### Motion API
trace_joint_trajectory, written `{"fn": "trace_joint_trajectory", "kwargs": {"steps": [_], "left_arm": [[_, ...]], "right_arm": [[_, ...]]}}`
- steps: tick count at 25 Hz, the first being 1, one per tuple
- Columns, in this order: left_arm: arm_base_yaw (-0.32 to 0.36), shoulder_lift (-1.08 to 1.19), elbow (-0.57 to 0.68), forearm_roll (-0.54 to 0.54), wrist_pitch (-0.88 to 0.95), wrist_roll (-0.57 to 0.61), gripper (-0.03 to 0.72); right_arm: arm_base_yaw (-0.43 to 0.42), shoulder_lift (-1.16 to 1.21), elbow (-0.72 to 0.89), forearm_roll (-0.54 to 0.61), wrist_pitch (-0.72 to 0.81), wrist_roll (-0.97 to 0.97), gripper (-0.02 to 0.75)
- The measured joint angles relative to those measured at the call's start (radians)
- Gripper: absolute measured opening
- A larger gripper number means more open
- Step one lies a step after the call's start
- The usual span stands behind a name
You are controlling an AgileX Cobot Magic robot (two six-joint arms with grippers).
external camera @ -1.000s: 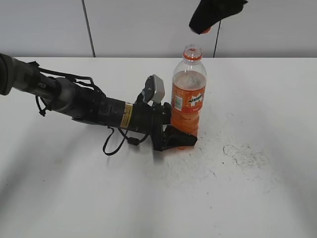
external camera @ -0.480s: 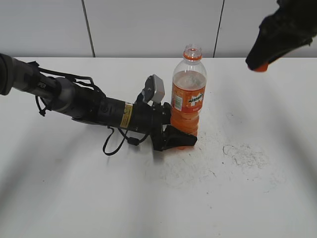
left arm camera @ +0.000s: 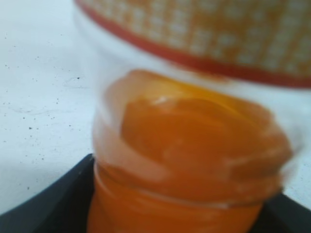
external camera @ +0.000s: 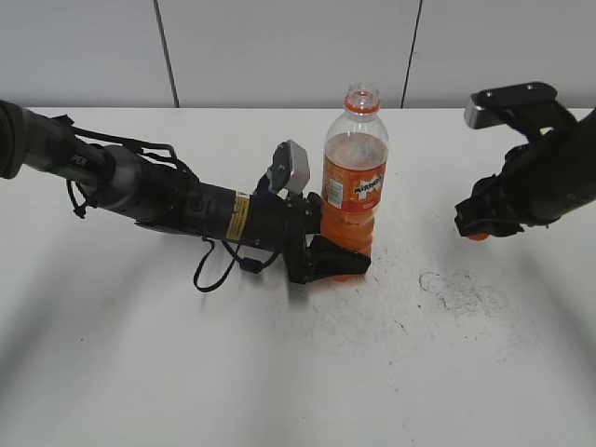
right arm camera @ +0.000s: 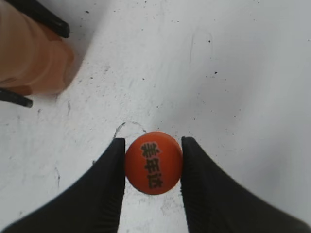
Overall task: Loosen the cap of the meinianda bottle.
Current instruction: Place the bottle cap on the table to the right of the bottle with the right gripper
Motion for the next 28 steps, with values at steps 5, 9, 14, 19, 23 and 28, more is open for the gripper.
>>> {"fn": "trace_joint_trajectory", "kwargs": {"steps": [5,9,14,19,23,28], "left_arm": [[0.0,0.0,0.0,0.0,0.001,0.0,0.561],[0.0,0.0,0.0,0.0,0.002,0.0,0.561],[0.0,0.0,0.0,0.0,0.002,0.0,0.561],[0.0,0.0,0.0,0.0,0.002,0.0,0.561],[0.0,0.0,0.0,0.0,0.003,0.0,0.561],[0.0,0.0,0.0,0.0,0.003,0.0,0.561]], "right_arm": [[0.066,0.083,0.113,0.026,-0.242,0.001,0.261],[0.097,0.154,0.118,0.034,-0.281,0.001,0.261],[0.101,0.192,0.119,0.058,-0.325,0.001,0.261],[0.101,0.212,0.119,0.063,-0.356,0.001,0.26],[0.101,0.217,0.119,0.063,-0.363,0.001,0.262],[0.101,0.217,0.119,0.064,-0.365,0.027,0.418]]}}
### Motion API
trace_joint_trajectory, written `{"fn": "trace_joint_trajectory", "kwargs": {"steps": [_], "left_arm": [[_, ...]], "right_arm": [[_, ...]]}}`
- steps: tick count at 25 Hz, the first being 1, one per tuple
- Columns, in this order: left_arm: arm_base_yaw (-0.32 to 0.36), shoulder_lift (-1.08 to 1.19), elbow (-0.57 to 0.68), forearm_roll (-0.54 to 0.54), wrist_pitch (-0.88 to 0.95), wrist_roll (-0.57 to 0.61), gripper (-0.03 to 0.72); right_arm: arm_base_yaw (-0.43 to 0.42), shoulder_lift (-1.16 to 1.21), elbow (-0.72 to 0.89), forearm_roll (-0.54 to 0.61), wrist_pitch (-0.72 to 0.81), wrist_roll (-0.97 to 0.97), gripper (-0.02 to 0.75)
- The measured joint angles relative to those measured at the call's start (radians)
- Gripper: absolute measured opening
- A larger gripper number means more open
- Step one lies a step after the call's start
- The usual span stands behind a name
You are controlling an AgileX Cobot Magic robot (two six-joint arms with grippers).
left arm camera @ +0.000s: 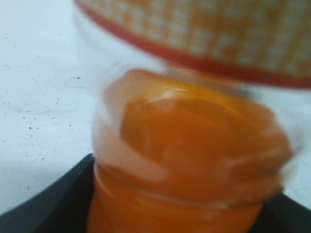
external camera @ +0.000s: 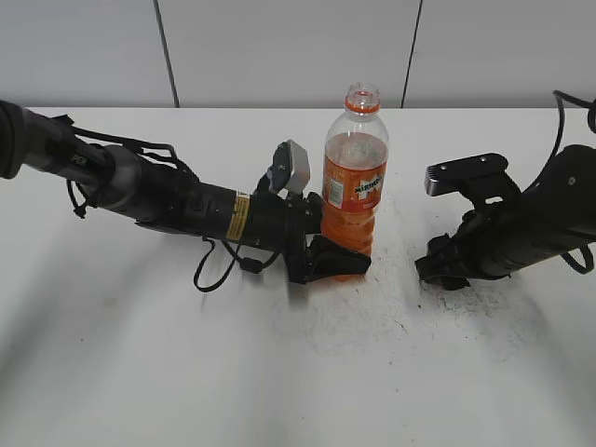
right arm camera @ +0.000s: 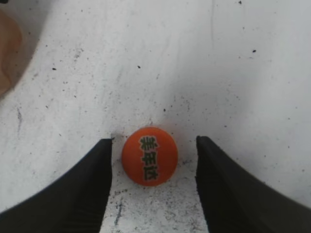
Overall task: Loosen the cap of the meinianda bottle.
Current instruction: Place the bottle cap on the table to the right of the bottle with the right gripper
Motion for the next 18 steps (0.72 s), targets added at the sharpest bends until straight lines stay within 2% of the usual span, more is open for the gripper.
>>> {"fn": "trace_joint_trajectory", "kwargs": {"steps": [4,8,13,18], "left_arm": [[0.0,0.0,0.0,0.0,0.001,0.0,0.561],[0.0,0.0,0.0,0.0,0.001,0.0,0.569],[0.009,0.001,0.0,0.005,0.022,-0.04,0.662],[0.029,0.001,0.0,0.035,0.017,-0.069,0.671]], "right_arm": [[0.0,-0.019,0.0,0.0,0.008,0.04,0.483],[0.0,-0.071,0.0,0.0,0.021,0.05,0.494],[0.0,-0.113,0.001,0.007,0.048,0.05,0.494],[0.0,-0.13,0.001,0.008,0.064,0.05,0.494]]}}
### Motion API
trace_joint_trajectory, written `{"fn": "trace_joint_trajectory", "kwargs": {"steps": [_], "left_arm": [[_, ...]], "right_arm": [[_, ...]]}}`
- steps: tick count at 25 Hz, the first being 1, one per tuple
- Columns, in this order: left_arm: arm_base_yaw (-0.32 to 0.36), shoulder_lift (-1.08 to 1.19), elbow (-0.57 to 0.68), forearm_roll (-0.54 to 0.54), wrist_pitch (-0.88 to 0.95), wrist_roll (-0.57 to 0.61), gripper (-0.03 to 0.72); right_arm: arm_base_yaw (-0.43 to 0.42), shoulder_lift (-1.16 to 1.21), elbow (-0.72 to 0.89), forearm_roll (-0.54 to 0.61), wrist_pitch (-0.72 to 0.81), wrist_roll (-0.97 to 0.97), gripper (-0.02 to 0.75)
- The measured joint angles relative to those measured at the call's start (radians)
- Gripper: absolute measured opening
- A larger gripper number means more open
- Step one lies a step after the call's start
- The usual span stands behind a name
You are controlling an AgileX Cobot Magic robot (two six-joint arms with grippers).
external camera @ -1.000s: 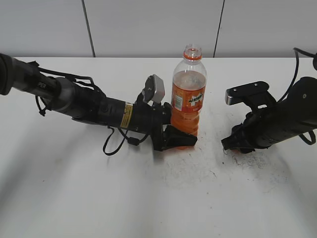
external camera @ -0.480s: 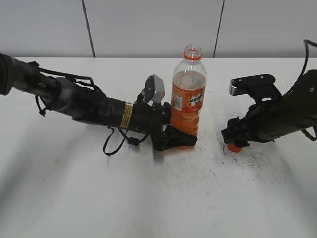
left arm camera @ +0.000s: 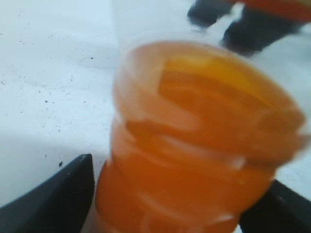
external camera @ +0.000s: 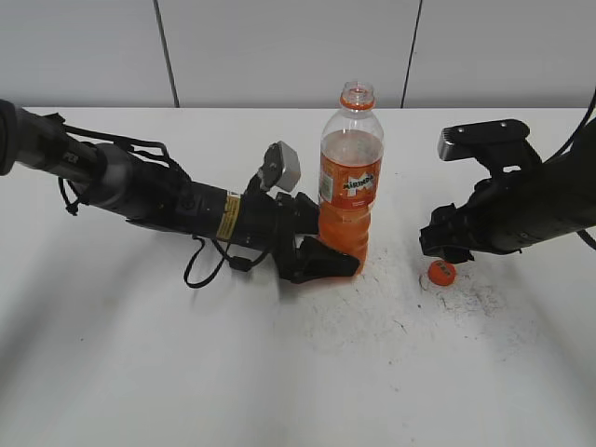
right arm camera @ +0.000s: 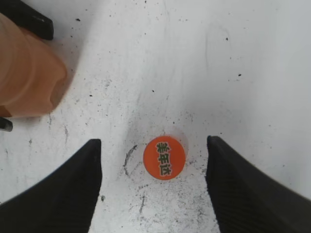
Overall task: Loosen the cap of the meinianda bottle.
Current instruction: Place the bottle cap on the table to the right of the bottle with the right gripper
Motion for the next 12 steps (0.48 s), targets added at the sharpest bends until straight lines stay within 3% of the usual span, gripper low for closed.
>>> {"fn": "trace_joint_trajectory", "kwargs": {"steps": [12], "left_arm": [[0.043,-0.026,-0.001,0.142,0.016,-0.09,0.657]], "right_arm": [[0.0,-0.044,0.0,-0.002,0.024,0.001,0.494]]}}
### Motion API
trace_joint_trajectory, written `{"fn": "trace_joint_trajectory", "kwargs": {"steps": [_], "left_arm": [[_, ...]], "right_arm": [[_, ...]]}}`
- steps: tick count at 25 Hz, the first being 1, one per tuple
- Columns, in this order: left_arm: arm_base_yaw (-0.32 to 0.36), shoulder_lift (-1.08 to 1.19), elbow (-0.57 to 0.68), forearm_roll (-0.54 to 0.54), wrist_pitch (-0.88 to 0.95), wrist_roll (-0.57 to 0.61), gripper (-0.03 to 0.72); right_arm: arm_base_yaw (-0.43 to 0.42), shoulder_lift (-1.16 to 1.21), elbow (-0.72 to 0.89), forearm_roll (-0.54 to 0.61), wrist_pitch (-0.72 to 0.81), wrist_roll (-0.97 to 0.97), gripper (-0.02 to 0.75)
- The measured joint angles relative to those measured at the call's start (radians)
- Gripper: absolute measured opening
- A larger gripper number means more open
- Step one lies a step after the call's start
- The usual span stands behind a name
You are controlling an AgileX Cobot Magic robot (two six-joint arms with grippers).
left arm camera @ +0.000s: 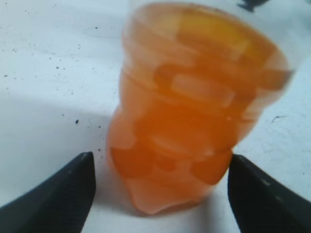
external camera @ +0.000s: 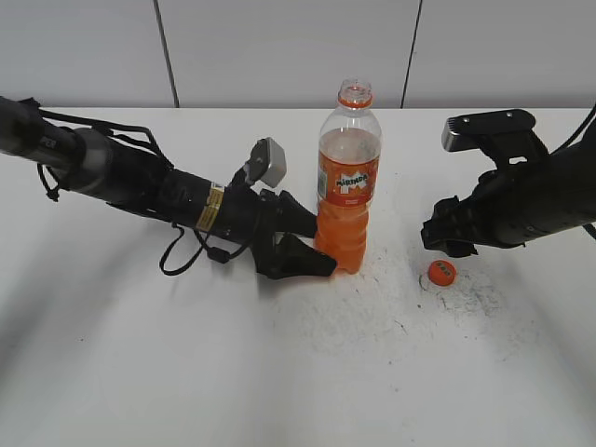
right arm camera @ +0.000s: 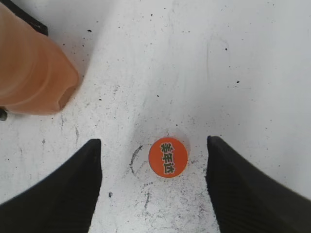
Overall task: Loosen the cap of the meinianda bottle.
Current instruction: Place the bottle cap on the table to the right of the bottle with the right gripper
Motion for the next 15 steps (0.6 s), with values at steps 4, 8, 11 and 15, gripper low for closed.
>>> {"fn": "trace_joint_trajectory", "kwargs": {"steps": [4,8,11,15], "left_arm": [[0.023,-0.021,-0.001,0.079,0.009,-0.056,0.65],[0.043,-0.04,-0.001,0.132,0.028,-0.094,0.631],[0.061,-0.055,-0.001,0.15,0.055,-0.123,0.615],[0.097,-0.085,-0.001,0.169,0.115,-0.16,0.599]], "right_arm": [[0.0,0.0,0.0,0.0,0.001,0.0,0.494],[0.0,0.0,0.0,0.0,0.001,0.0,0.494],[0.0,0.0,0.0,-0.002,0.002,0.0,0.494],[0.0,-0.006,0.0,-0.002,0.003,0.0,0.494]]}}
